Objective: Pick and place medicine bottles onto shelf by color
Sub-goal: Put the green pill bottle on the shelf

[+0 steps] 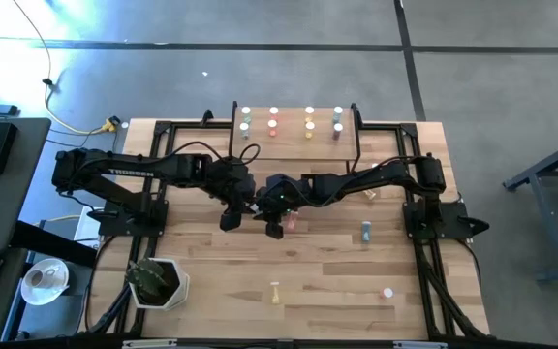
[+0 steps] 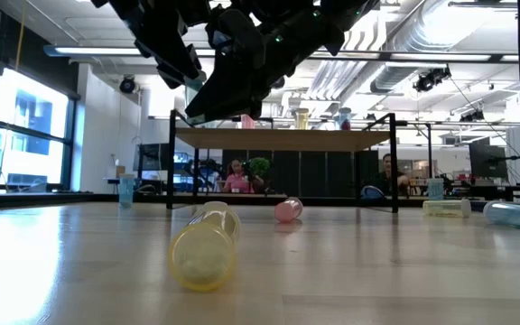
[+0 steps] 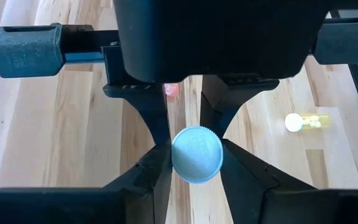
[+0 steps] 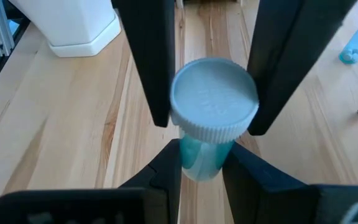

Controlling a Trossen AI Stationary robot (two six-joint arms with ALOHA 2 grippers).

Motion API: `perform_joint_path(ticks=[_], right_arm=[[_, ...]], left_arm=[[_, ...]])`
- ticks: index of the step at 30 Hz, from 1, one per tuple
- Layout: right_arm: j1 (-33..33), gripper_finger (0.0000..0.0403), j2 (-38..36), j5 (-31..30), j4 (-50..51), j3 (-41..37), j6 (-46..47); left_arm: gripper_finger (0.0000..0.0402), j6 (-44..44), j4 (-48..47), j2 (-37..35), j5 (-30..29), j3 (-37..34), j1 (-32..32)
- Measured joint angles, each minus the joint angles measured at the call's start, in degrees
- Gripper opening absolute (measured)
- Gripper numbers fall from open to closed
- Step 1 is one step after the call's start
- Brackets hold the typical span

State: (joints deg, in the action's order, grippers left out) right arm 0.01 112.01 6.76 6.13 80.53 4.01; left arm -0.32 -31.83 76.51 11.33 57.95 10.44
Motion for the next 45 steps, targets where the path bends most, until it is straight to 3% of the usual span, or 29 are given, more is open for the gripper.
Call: perform_joint_path(ticks=[7, 19, 25, 34, 45], right_arm=[[0.0, 0.0085, 0.0, -0.1, 0.0, 0.0, -0.5], [-0.4, 0.0188, -0.7, -0.2, 1.0, 0.0, -1.5], [-1.2, 0.0192, -3.8, 0.0, 4.8, 0.0, -1.5], [-2.2, 0.0193, -10.0, -2.7, 12.9, 0.0, -3.0], [-2.4, 0.0193, -18.7, -7.7, 18.1, 0.0, -8.4]], left_arm=[[0.0115, 0.0, -0.1, 0.0, 0.0, 0.0, 0.0], [0.0113, -0.1, -1.8, 0.0, -0.5, -0.1, 0.0], [0.0113, 0.1, -1.9, 0.0, -4.5, -0.1, 0.1], [0.0113, 0.9, -1.9, 0.0, -4.5, 0.0, 1.7], [0.0113, 4.0, -3.9, 0.0, -4.7, 3.5, 8.1]])
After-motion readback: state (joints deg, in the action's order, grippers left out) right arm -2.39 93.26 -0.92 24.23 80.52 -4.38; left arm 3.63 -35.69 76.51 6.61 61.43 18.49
